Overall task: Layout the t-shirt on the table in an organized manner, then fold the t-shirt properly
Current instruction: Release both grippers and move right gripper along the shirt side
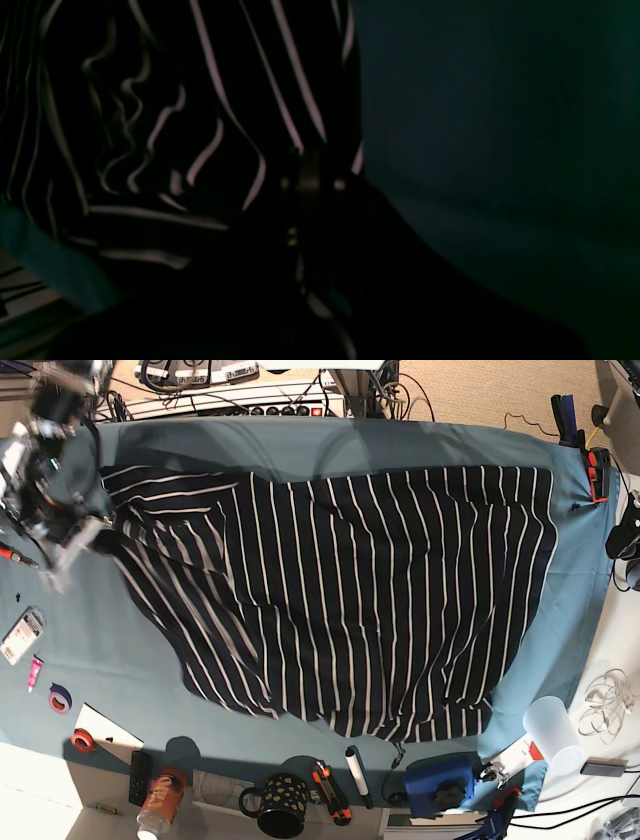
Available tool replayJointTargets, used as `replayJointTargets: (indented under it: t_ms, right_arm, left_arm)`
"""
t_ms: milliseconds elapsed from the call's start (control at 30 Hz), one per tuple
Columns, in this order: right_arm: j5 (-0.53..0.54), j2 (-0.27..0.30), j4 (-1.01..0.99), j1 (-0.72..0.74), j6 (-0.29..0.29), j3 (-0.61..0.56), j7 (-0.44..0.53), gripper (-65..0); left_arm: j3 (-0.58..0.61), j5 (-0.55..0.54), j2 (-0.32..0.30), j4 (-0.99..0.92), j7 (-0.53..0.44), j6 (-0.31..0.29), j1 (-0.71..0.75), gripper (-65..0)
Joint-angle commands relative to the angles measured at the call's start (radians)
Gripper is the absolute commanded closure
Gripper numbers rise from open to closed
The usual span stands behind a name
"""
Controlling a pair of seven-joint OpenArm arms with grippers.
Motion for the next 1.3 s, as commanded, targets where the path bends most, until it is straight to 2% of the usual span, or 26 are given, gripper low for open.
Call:
replayJointTargets:
  t_ms: [0,167,333,500,567,600,700,733,833,967,1067,1167,1267]
  right_arm:
    - [0.032,0.028,0.04,-0.023,0.007,0.038,-0.012,0.0]
    - [0.131,0.027,0.118,-0.181,0.017,0.138,-0.029,0.0]
    - [0.157,0.011,0.139,-0.307,0.017,0.147,-0.029,0.0]
    - [0.168,-0.037,0.14,-0.343,0.017,0.147,-0.029,0.0]
    - [0.183,-0.038,0.14,-0.342,0.017,0.147,-0.029,0.0]
    - [0.195,-0.034,0.14,-0.343,0.017,0.147,-0.029,-3.4]
    - [0.225,-0.01,0.141,-0.342,0.017,0.147,-0.029,-22.5]
    - [0.228,0.008,0.141,-0.342,0.017,0.147,-0.029,-24.9]
    - [0.227,0.082,0.141,-0.341,0.017,0.155,-0.029,-24.9]
    - [0.155,0.108,0.14,-0.232,0.017,0.255,-0.016,-24.9]
    - [0.091,0.109,0.14,-0.118,0.017,0.301,0.111,-24.8]
    - [-0.016,0.109,0.125,0.014,0.017,0.246,0.127,-24.6]
    - [-0.094,0.109,0.039,0.137,0.017,0.112,0.172,-24.6]
  left_arm:
    - [-0.008,-0.029,-0.027,0.015,-0.029,-0.003,-0.006,-27.8]
    - [-0.008,-0.029,-0.027,0.014,-0.03,-0.003,-0.005,-27.7]
    - [-0.008,-0.029,-0.027,0.014,-0.03,-0.003,-0.005,-27.8]
    - [-0.008,-0.029,-0.027,0.014,-0.03,-0.003,-0.005,-27.7]
    - [-0.008,-0.029,-0.027,0.014,-0.03,-0.003,-0.005,-27.8]
    - [-0.008,-0.029,-0.027,0.014,-0.031,-0.003,-0.006,-27.7]
    - [-0.008,-0.029,-0.027,0.014,-0.03,-0.003,-0.005,-27.8]
    - [-0.008,-0.029,-0.027,0.015,-0.03,-0.003,-0.005,-27.7]
    - [-0.008,-0.029,-0.028,0.014,-0.03,-0.003,-0.005,-27.7]
    - [-0.008,-0.029,-0.027,0.014,-0.03,-0.003,-0.005,-27.7]
    - [-0.008,-0.03,-0.028,0.015,-0.031,-0.003,-0.005,-27.8]
    - [-0.008,-0.029,-0.027,0.015,-0.031,-0.003,-0.005,-27.7]
    - [-0.008,-0.029,-0.028,0.014,-0.041,-0.004,-0.005,-27.7]
